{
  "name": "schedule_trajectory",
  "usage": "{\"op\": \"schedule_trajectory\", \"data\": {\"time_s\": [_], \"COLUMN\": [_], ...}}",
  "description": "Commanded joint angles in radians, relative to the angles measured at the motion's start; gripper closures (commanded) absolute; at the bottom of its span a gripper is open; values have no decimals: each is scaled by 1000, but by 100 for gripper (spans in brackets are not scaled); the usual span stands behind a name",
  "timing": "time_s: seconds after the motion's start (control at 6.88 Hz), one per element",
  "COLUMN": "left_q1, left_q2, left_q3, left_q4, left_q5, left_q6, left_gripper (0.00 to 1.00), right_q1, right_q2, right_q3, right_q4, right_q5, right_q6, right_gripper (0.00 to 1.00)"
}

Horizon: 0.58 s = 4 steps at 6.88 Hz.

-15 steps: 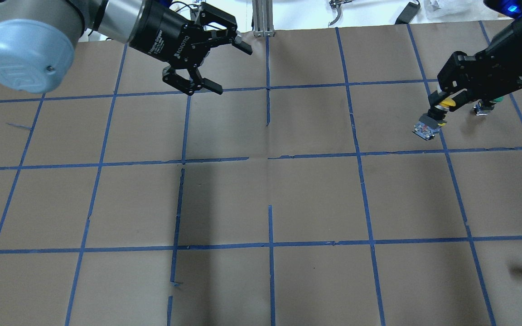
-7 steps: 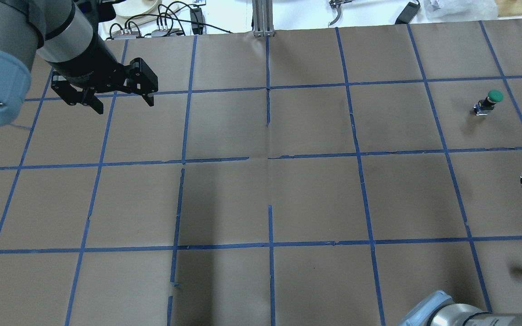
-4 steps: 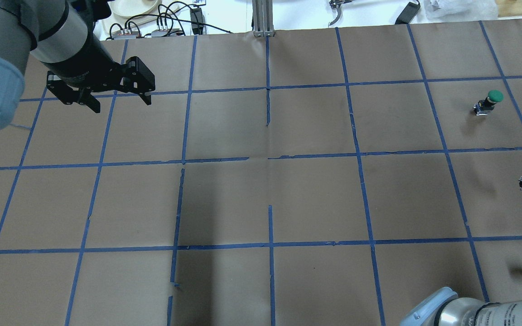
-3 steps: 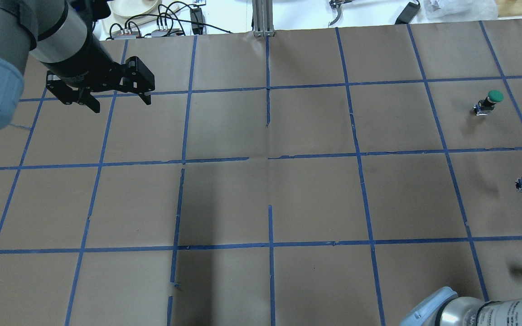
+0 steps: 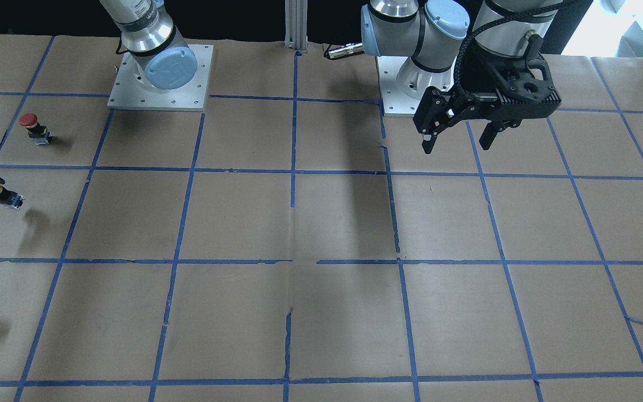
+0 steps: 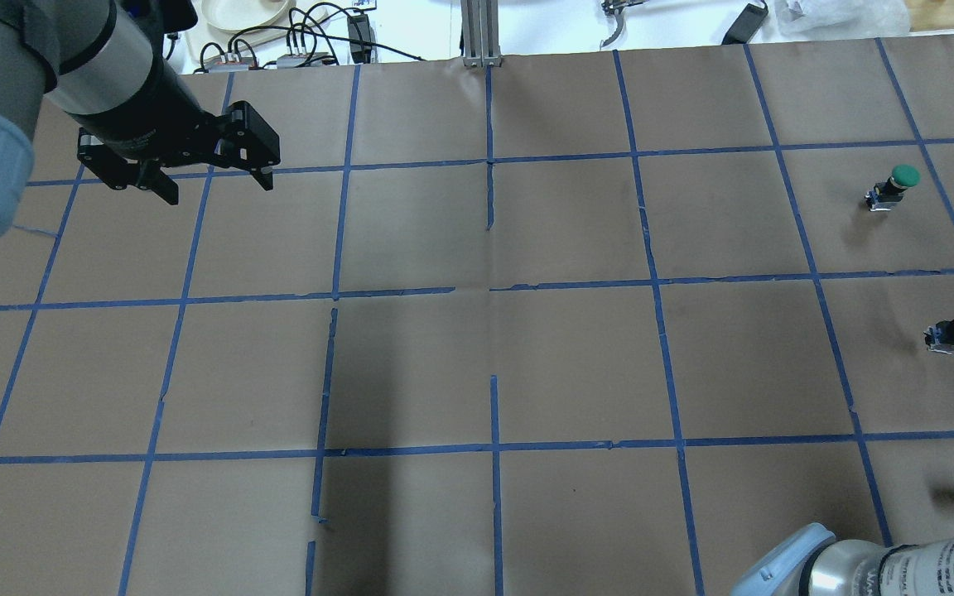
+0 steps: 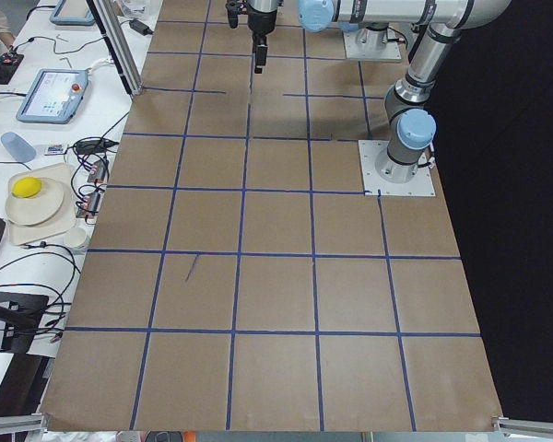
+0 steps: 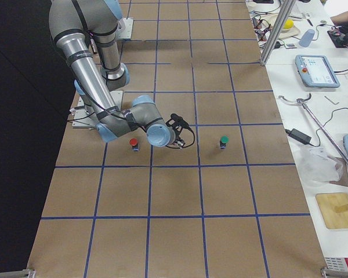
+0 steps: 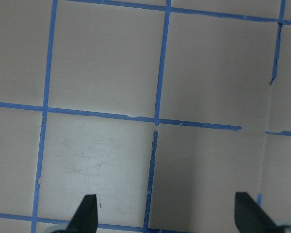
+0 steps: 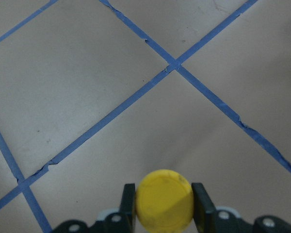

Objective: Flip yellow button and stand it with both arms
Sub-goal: 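Set the button down standing and open the right gripper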

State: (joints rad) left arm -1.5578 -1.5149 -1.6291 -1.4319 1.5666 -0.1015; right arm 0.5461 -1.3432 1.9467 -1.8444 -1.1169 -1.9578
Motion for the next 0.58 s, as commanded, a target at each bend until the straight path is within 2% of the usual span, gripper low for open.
{"op": "schedule_trajectory", "data": {"time_s": [0.0,0.44], "left_q1": [-1,-1], "left_q2": [-1,10], "left_q3": [-2,-18], "left_q4": [7,8], "left_q5": [6,-5], "left_q6": [2,17], "left_gripper": [0,0], "right_q1": [0,0], "right_q2": [30,50], "right_q3": [-3,-34], "right_q4": [-3,-9], "right_q5": [2,0], "right_q6": [-13,-10], "right_gripper": [79,75]}}
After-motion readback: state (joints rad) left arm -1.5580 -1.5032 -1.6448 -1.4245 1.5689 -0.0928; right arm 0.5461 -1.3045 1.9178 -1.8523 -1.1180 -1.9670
